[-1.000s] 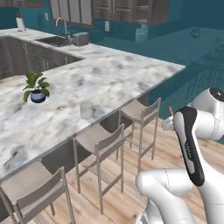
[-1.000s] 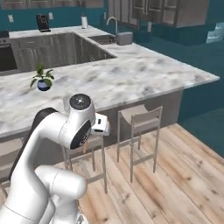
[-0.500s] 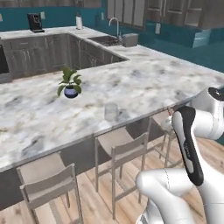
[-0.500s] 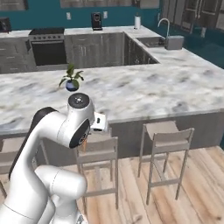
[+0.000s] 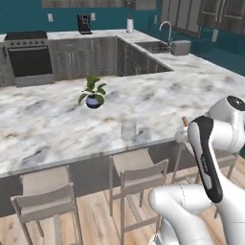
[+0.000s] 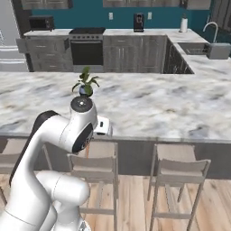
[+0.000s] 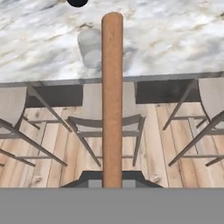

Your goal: Take a straw from the drawer in front and place it inside the glass cup on the dining counter.

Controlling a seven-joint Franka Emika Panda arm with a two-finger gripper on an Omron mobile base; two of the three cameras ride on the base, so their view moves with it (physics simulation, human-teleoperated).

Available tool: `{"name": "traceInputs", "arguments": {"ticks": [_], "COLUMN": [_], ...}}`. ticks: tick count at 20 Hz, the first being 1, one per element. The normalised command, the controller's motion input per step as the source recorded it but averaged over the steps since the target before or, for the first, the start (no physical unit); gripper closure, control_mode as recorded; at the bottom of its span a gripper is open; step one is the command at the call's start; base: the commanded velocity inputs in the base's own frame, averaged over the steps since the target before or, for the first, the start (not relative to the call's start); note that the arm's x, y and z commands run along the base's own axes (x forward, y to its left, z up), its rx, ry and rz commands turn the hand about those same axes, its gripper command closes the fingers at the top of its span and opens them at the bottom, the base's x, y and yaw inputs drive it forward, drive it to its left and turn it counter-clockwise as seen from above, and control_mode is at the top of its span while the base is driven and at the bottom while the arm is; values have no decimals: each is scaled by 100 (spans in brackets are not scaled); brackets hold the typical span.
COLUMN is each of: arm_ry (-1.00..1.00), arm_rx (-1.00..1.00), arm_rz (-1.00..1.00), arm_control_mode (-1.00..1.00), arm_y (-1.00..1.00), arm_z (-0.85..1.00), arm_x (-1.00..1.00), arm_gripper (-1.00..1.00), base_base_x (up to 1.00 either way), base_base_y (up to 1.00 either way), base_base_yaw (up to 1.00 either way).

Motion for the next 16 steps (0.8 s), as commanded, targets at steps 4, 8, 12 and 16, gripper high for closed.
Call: {"name": "traceInputs", "arguments": {"ticks": [4,8,12,16], "arm_ry": [0,0,0,-17], "arm_rx": [0,0,0,2], "arm_rz": [0,0,0,6], "arm_control_mode": [100,100,100,-100], "arm_y": [0,0,0,-19], "arm_z": [0,0,0,-12], "arm_x": [0,0,0,0], "arm_gripper": [100,100,100,100], "base_base_x": [42,28,6,0], "base_base_y": [-31,-35,-16,-3], "base_base_yaw": [39,34,5,0]}}
